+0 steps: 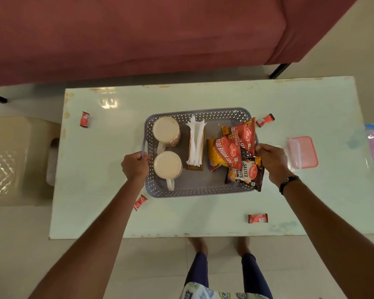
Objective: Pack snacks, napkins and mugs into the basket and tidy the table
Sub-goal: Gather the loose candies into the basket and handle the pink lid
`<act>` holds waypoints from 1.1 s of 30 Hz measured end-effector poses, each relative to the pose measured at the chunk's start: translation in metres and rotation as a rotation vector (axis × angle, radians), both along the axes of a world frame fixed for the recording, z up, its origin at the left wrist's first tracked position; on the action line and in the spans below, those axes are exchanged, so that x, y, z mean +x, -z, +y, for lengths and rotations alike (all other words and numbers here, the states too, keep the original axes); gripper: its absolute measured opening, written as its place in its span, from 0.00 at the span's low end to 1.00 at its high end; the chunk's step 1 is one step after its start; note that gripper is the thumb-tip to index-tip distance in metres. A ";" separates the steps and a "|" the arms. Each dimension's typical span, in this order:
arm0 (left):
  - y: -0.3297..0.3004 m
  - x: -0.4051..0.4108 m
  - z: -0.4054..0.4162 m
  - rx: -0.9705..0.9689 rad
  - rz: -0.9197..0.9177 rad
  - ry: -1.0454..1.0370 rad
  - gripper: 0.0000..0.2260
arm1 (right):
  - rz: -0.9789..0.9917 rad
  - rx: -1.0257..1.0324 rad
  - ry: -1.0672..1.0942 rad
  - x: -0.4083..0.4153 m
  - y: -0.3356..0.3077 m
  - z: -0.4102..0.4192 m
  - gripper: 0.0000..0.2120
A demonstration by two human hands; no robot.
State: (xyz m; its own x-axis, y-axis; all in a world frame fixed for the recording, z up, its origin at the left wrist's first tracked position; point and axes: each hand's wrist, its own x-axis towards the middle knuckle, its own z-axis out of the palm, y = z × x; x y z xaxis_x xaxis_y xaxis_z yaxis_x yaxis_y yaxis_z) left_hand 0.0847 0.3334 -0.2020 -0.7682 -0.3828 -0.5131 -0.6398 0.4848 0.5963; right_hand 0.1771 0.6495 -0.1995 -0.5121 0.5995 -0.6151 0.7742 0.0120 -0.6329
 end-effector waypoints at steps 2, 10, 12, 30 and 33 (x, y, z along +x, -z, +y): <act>0.001 0.000 -0.002 -0.007 0.003 0.002 0.08 | 0.001 -0.006 -0.017 0.002 0.001 0.000 0.11; 0.003 -0.001 -0.007 -0.018 0.026 0.065 0.08 | 0.032 -0.020 -0.035 0.002 0.004 0.004 0.11; 0.003 0.000 -0.008 -0.020 0.036 0.085 0.08 | 0.045 -0.027 -0.034 0.003 0.006 0.005 0.10; -0.029 0.174 0.136 0.130 0.397 0.538 0.09 | 0.184 0.225 -0.258 0.144 0.006 -0.022 0.11; -0.013 0.216 0.164 0.227 0.165 0.530 0.11 | 0.110 0.233 -0.460 0.176 0.018 -0.015 0.11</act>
